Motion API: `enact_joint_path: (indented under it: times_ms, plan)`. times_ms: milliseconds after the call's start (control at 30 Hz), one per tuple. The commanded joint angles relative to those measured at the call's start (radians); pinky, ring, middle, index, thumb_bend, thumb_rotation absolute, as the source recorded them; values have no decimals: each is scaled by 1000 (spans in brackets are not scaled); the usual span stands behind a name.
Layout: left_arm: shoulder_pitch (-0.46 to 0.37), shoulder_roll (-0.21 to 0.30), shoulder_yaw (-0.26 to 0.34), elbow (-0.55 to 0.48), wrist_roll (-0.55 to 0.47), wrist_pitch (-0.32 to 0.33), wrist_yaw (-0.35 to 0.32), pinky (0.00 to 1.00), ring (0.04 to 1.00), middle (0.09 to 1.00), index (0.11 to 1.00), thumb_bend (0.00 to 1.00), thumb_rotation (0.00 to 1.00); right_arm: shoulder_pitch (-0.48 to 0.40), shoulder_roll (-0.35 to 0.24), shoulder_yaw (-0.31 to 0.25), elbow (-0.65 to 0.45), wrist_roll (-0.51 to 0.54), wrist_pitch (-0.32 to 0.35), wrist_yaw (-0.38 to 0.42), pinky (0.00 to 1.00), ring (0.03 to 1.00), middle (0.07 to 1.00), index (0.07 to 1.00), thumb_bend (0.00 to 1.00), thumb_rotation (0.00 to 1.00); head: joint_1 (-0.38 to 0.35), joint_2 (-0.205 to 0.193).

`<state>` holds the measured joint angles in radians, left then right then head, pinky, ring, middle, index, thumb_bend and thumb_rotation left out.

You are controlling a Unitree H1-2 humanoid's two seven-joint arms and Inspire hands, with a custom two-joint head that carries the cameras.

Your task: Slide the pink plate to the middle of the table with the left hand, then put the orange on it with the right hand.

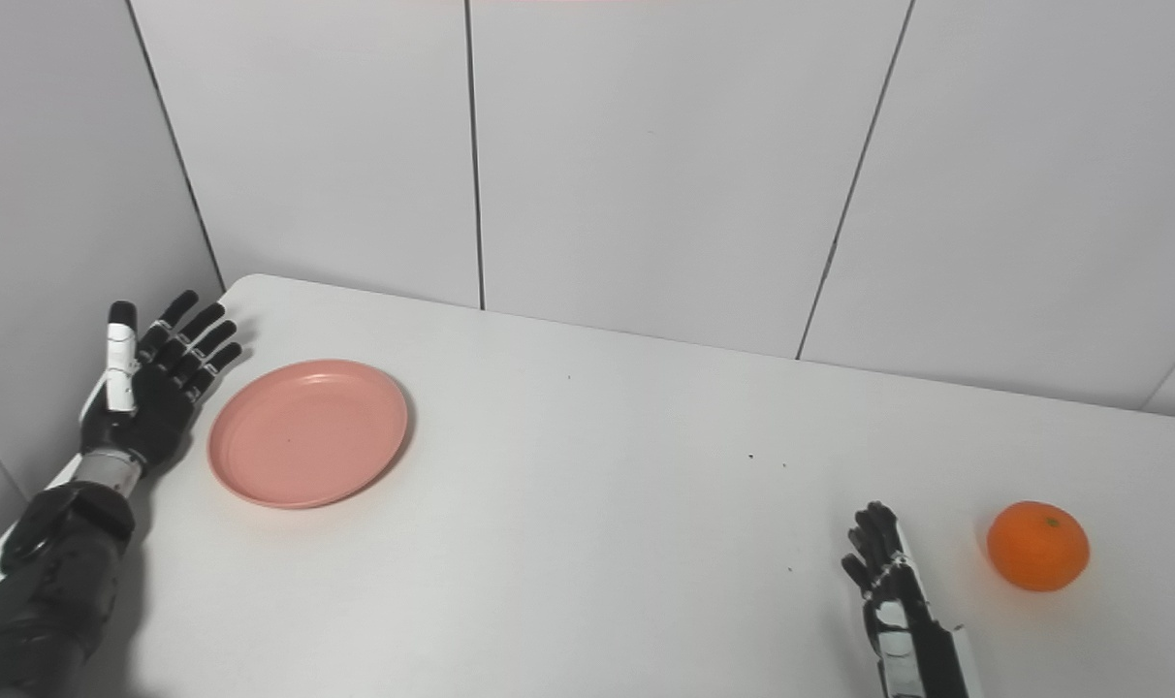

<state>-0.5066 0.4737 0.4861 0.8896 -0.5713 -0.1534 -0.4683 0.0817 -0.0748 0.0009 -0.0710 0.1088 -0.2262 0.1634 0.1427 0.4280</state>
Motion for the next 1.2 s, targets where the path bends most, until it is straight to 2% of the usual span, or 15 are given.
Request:
enact_joint_path:
  times_ms: [0,167,267,433,500,733,900,1167]
  plan:
    - [-41,30,3,-1,-9,-36,-32,794,844,831,865,1000,787,63,31,18,144,10,-21,1,945,961,957,960,818,976,1,1]
    - [-37,27,-18,24,18,-67,-36,802,848,829,874,982,822,65,30,20,139,6,-17,1,934,954,953,956,832,972,-2,5]
    - [-35,25,-32,35,24,-83,-43,778,809,820,863,973,847,65,31,20,140,7,-16,1,932,951,952,955,829,973,-4,5]
    - [-34,21,-38,46,15,-70,-75,754,801,806,867,982,826,64,32,22,139,4,-13,-1,935,951,953,955,826,975,-6,5]
    - [-29,15,-44,34,25,-64,-60,760,801,795,865,995,811,64,33,22,139,5,-14,1,934,950,951,954,823,974,-7,6]
    - [7,-22,-58,-78,21,-8,-33,777,821,815,865,979,823,64,35,24,138,-2,-20,-1,925,944,946,947,807,976,-9,7]
    - [37,-45,-75,-167,26,30,-17,859,863,852,893,972,845,64,35,25,137,-3,-22,0,913,940,940,944,804,972,-11,9]
    - [58,-67,-93,-223,26,64,3,928,925,928,942,922,905,65,34,29,134,-10,-25,1,913,938,943,947,794,978,-16,11]
